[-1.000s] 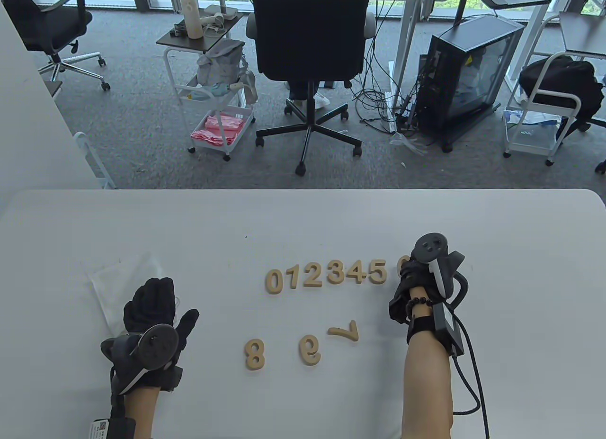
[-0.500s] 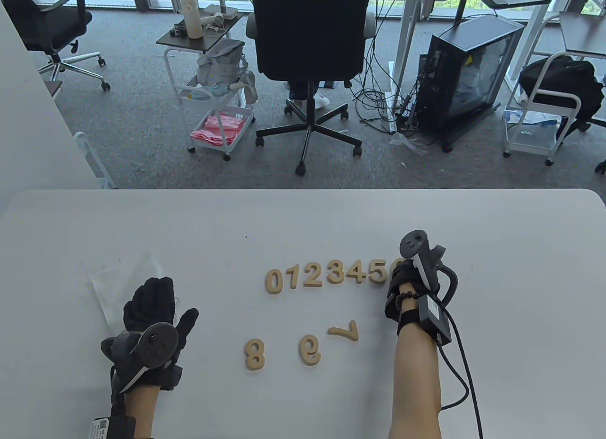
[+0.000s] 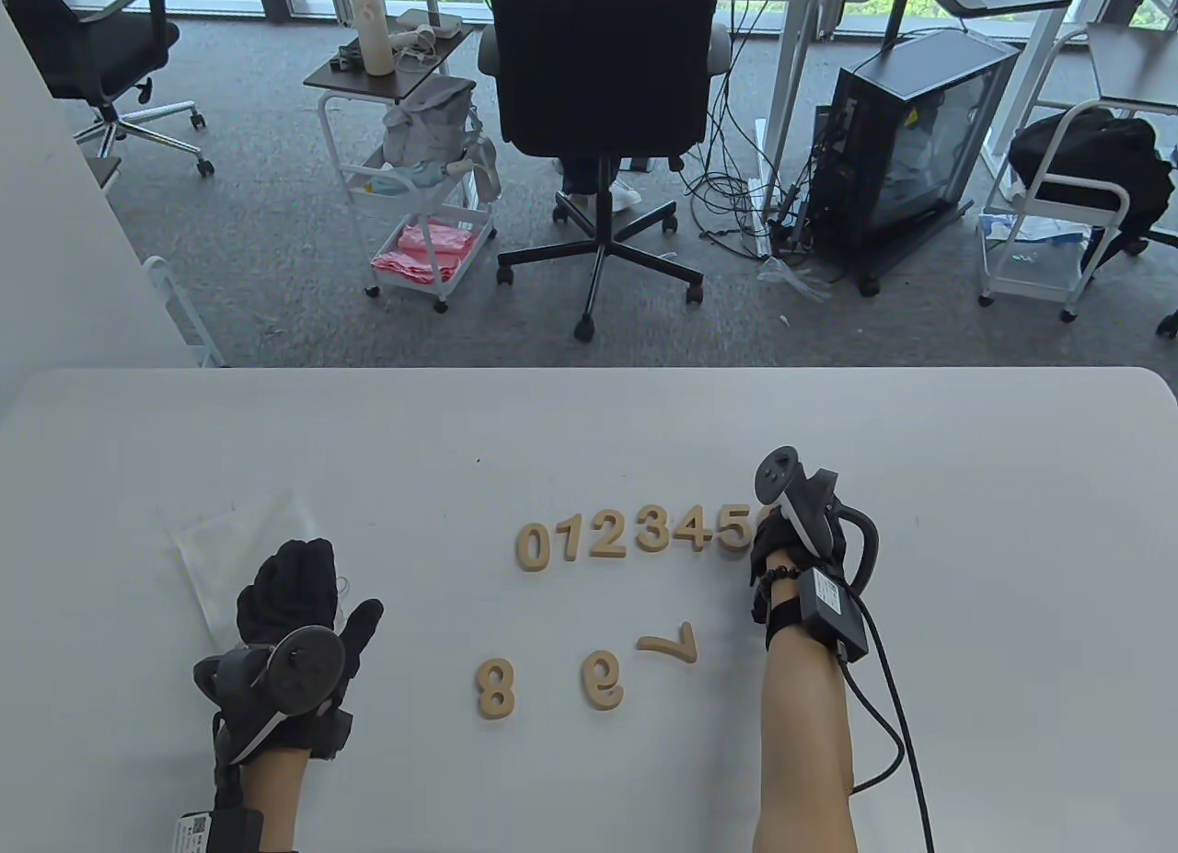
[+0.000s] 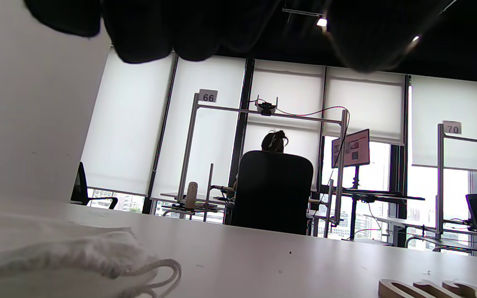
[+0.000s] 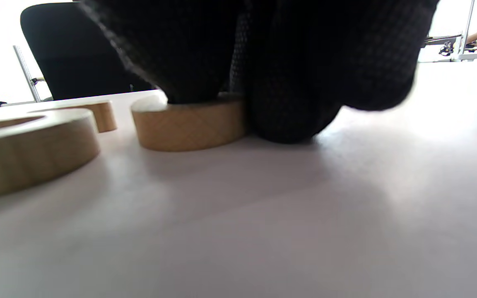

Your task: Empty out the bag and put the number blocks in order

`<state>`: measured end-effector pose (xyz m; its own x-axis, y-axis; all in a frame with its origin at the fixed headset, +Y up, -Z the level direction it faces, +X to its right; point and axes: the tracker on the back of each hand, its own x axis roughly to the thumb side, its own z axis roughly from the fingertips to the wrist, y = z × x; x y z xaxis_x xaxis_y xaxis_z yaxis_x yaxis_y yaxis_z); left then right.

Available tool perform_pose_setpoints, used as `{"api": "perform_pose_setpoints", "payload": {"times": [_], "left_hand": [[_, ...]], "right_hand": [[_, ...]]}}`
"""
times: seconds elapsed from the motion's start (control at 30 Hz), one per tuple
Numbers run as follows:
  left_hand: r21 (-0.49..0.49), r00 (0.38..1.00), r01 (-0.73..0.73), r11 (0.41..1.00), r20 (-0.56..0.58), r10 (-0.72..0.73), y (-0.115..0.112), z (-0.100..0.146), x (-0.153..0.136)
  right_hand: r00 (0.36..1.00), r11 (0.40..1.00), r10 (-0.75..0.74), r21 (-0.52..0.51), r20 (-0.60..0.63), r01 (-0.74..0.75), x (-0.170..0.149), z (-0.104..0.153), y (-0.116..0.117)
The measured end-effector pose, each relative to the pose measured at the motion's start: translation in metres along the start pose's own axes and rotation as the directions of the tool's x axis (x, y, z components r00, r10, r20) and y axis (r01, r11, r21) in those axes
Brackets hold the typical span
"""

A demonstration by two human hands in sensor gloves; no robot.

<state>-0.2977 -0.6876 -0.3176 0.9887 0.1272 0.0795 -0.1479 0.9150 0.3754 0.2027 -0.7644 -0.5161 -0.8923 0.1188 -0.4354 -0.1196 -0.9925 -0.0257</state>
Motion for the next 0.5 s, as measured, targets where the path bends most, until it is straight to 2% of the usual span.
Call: {"api": "perform_pose_setpoints", "payload": {"times": [0.2,0.3,0.4,0.47,0.5], "left_hand": [[0.004,1.0,-0.007,1.0,-0.002,0.007,0.0,0.0,-0.001],[0.004,1.0,-0.006,1.0,0.001,0.006,0.0,0.0,0.0],[0.008,1.0,-0.011,1.0,0.008,0.011,0.001,0.0,0.0],[0.011,1.0,-0.014,1.0,0.014,0.014,0.001,0.0,0.002],[0.012,1.0,-0.015,1.0,0.02,0.014,0.002,0.0,0.002]], "right_hand": [[0.999,0.999,-0.024,0.024,-0.023,0.024,-0.006,0.002,-0.007],[0.999,0.999,-0.045,-0.011,-0.019,0.045,-0.011,0.008,-0.018],[0.992,0.992,-0.127,-0.002,-0.01,0.127,-0.016,0.02,-0.035],[0.983,0.984,-0.18,0.001,0.033,0.18,-0.016,0.033,-0.046],[0.978,0.981,-0.195,0.039,0.076,0.192,-0.015,0.044,-0.052]]}}
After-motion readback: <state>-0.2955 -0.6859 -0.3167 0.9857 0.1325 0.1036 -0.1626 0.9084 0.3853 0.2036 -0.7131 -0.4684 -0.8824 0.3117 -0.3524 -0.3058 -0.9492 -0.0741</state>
